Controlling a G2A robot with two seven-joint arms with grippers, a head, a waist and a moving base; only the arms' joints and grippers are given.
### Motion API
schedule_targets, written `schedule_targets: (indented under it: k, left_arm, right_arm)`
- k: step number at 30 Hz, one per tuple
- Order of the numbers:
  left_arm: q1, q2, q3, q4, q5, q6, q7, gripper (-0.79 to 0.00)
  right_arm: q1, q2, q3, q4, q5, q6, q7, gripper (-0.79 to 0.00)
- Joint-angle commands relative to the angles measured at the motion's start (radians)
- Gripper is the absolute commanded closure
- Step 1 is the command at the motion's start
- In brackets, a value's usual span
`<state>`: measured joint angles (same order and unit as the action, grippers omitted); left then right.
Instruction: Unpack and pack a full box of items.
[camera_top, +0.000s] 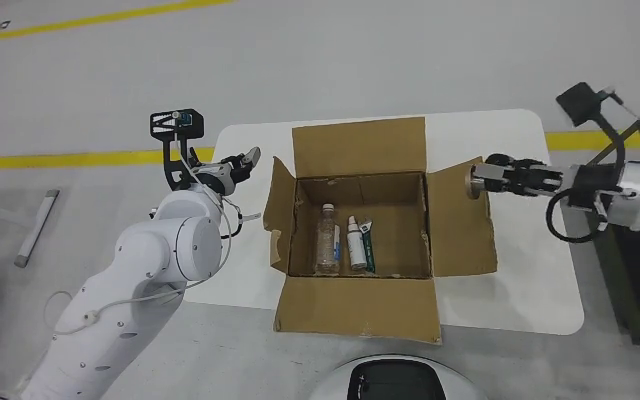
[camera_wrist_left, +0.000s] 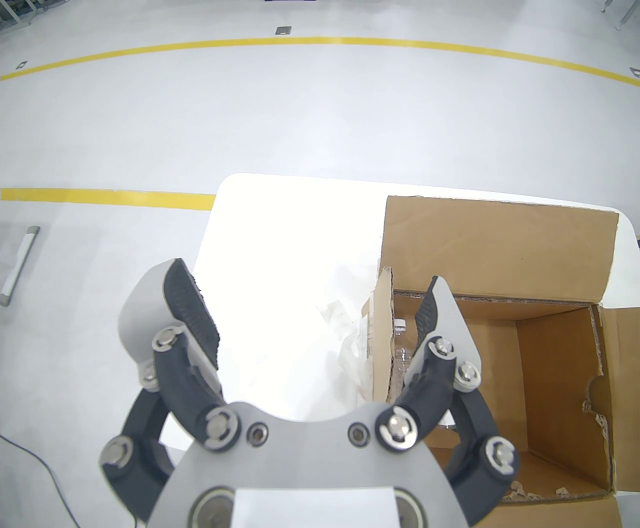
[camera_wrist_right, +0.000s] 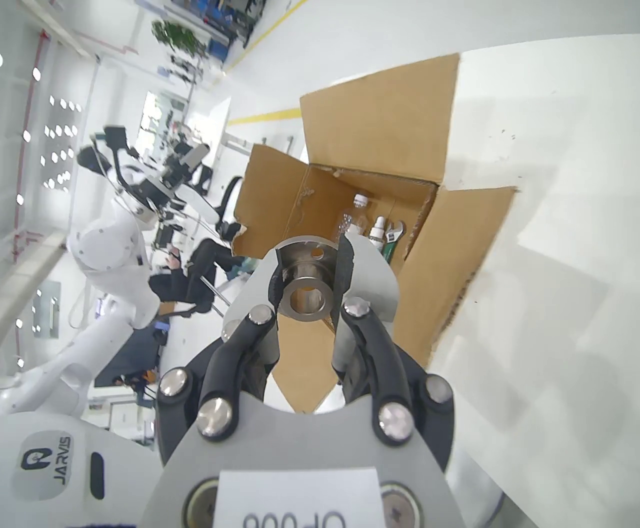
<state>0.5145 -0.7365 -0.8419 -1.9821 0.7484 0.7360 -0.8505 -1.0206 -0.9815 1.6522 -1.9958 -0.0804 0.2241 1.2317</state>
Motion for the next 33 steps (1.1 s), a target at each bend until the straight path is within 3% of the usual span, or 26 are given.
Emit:
schedule_targets:
  k: [1, 4, 14, 22, 32, 33]
  left_arm:
    - [0.0, 0.0, 0.0, 0.0, 0.0, 0.0, 0.0, -0.785]
    - [0.0, 0.0, 0.0, 0.0, 0.0, 0.0, 0.0, -0.785]
    - [0.0, 0.0, 0.0, 0.0, 0.0, 0.0, 0.0, -0.785]
    - [0.0, 0.0, 0.0, 0.0, 0.0, 0.0, 0.0, -0.785]
    - [0.0, 0.0, 0.0, 0.0, 0.0, 0.0, 0.0, -0.785]
    - [0.0, 0.0, 0.0, 0.0, 0.0, 0.0, 0.0, -0.785]
  right_arm:
    - [0.052, -0.001, -0.123, 0.015, -0.073, 0.004, 0.015, 0.0]
    - [0.137, -0.004, -0.317, 0.026, -0.278, -0.036, 0.047, 0.0]
    - [0.316, -0.066, -0.742, 0.231, -0.531, -0.015, -0.01, 0.0]
    - [0.394, -0.122, -0.921, 0.359, -0.64, 0.037, -0.032, 0.0]
    - [0.459, -0.191, -1.049, 0.5, -0.685, 0.066, -0.042, -0.003]
    - [0.462, -0.197, -1.055, 0.512, -0.688, 0.068, -0.044, -0.114]
